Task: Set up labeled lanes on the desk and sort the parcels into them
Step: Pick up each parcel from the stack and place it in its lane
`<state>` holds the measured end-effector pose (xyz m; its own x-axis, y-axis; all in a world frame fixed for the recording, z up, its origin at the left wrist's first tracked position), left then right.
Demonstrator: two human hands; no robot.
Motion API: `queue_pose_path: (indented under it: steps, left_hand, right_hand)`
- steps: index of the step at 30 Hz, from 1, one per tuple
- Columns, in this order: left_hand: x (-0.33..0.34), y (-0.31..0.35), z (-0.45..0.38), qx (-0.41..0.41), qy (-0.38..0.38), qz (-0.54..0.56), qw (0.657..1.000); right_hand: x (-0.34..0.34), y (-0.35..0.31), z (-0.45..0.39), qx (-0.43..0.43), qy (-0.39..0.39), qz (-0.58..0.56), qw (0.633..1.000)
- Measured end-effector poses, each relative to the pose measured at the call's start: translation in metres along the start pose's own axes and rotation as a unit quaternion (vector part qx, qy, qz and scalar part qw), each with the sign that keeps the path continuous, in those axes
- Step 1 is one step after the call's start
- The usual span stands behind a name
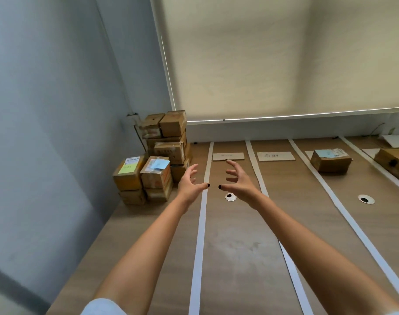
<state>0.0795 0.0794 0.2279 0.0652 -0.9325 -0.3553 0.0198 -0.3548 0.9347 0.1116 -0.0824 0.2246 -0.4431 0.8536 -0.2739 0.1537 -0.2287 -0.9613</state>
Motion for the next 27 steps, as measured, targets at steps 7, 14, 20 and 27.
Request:
queue_pose_path:
  steps: [7, 14, 20, 27]
  left_hand:
    - [-0.064, -0.045, -0.021, -0.032, 0.025, 0.011, 0.999]
    - [-0.139, -0.109, -0.077, -0.075, 0.025, 0.018, 0.997]
    - [-0.2, -0.169, -0.146, -0.105, 0.011, -0.046, 0.993]
    - [-0.229, -0.207, -0.211, -0.097, 0.009, -0.101, 0.99]
  right_hand:
    - [0.061, 0.004, -0.054, 0.022, -0.04, -0.002, 0.999]
    - [0.13, 0.019, -0.141, 0.053, -0.058, -0.011, 0.997]
    - [0.18, 0.036, -0.225, 0.111, -0.047, -0.052, 0.991]
    - [0.212, 0.056, -0.296, 0.144, -0.041, -0.063, 0.987]
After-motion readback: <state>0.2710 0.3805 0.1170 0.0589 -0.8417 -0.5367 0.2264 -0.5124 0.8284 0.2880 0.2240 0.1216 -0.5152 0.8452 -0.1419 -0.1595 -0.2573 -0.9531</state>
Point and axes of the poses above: each hand's wrist, its own z-axis away from the middle knuckle, its own x-axis out of the palm, y = z × x, the point moved 5 cm from there along -z, towards the middle knuckle, and after that the axes turned 10 degrees about -y, right-handed, at the moved point
